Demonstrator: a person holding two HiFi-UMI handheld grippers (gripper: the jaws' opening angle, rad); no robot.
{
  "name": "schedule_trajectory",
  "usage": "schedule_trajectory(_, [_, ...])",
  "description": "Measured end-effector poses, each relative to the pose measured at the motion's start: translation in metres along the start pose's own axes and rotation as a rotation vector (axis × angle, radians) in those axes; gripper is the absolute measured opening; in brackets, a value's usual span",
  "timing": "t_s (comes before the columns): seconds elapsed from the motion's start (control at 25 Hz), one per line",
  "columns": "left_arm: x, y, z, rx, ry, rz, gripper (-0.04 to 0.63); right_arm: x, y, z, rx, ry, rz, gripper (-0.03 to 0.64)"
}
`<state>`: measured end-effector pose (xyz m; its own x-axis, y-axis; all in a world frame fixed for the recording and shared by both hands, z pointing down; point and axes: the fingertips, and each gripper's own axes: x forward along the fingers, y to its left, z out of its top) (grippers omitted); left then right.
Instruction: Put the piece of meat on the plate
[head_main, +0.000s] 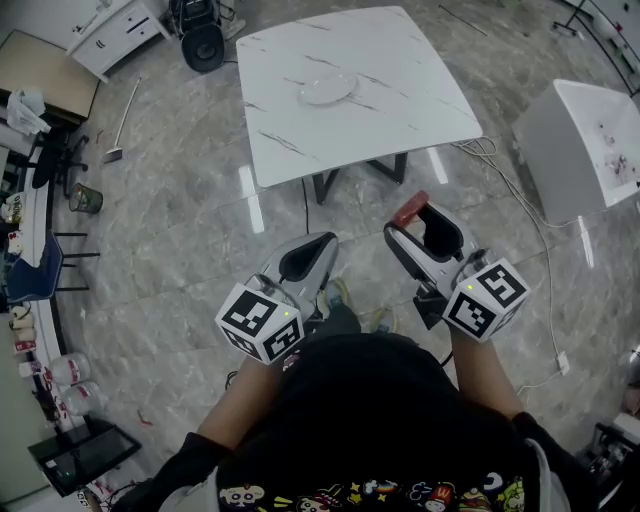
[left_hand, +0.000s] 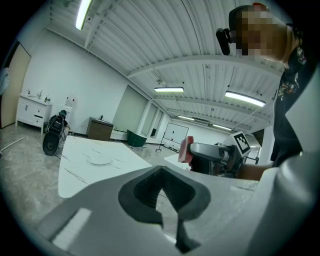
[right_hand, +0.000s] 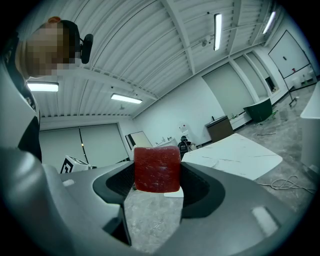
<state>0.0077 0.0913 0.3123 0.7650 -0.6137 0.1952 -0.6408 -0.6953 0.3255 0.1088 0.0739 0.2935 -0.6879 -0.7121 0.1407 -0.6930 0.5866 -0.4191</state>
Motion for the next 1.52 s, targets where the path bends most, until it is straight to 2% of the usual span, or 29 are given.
schedule_trajectory(0.36, [0.008,0.029,0.018,0.022,0.003,-0.057,0.0,0.029,-0.004,0.005,0.003,-0.004,-0.052,0.308])
schedule_trajectory(1.0, [-0.005,0.057,0.031,0.039,0.006,-0.147,0.0,0.057,0.007,0.002,0.012,-0.01,-0.134,0.308])
schedule_trajectory(1.52, [-0.022,0.08,0.039,0.038,-0.019,-0.106,0.0,0.071,0.008,-0.007,0.021,0.025,-0.136,0.308])
